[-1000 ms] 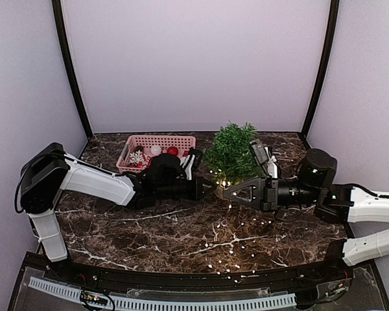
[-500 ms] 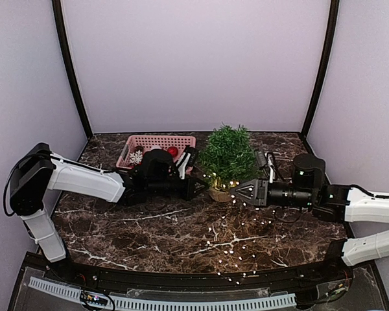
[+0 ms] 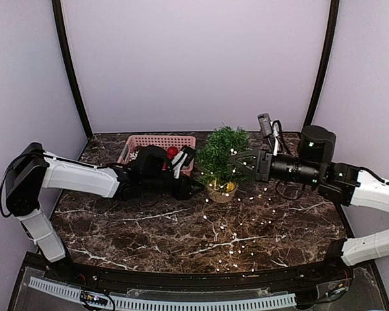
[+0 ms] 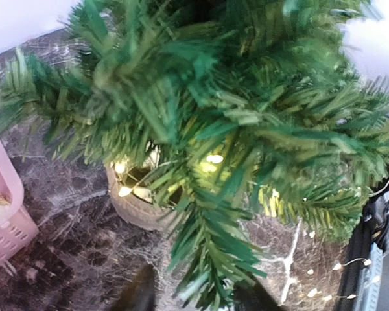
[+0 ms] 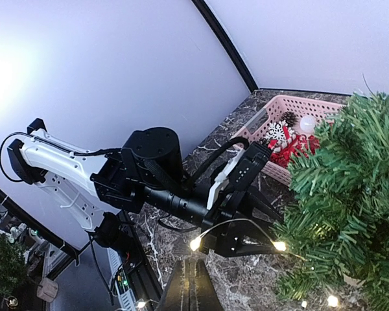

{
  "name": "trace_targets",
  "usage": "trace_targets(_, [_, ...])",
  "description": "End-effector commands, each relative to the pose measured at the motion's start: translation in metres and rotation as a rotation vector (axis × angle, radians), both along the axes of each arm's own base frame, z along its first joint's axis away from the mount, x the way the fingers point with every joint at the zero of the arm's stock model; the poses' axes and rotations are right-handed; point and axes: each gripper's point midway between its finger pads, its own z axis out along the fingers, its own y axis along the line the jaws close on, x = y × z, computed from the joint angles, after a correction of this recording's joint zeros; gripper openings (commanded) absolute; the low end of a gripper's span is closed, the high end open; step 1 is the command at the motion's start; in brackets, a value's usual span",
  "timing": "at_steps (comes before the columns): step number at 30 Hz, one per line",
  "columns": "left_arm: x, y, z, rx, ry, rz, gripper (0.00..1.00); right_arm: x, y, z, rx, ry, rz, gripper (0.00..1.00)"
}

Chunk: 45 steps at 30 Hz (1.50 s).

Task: Decorate the small christmas tree
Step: Wrap the side of the string light in the gap of the branches.

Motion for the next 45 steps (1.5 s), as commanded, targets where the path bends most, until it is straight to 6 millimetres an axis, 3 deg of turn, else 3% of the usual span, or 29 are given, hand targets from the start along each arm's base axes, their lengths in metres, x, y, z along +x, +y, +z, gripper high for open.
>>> trace_targets(1, [0.005, 0.015, 0.041, -0.024, -0.085, 0.067, 0.55, 0.003, 0.010, 0.016, 0.008, -0.077, 0.040, 0.00])
trace_targets(6, [0.004, 0.041, 0.072, -0.026, -0.153, 0.221, 0.68, -0.005, 0.023, 0.032, 0.067, -0.102, 0.126, 0.00])
trace_targets(10, [-0.011, 0.034, 0.088, -0.093, -0.104, 0.254, 0.70, -0.010, 0.026, 0.037, 0.097, -0.110, 0.160, 0.00])
trace_targets(13, [-0.022, 0.017, 0.080, -0.128, -0.011, 0.256, 0.69, -0.012, 0.025, 0.038, 0.114, -0.112, 0.165, 0.00])
trace_targets(21, [-0.035, -0.027, 0.054, -0.168, 0.126, 0.198, 0.53, -0.018, 0.019, 0.040, 0.147, -0.120, 0.168, 0.00])
trace_targets(26, [-0.039, -0.050, 0.051, -0.183, 0.157, 0.141, 0.61, -0.021, 0.015, 0.040, 0.162, -0.126, 0.169, 0.00])
trace_targets(33, [-0.040, -0.065, 0.042, -0.181, 0.176, 0.110, 0.72, -0.024, 0.009, 0.040, 0.172, -0.135, 0.161, 0.00])
trace_targets(45, [-0.045, -0.072, 0.042, -0.203, 0.178, 0.086, 0.86, -0.023, 0.007, 0.034, 0.165, -0.129, 0.147, 0.00])
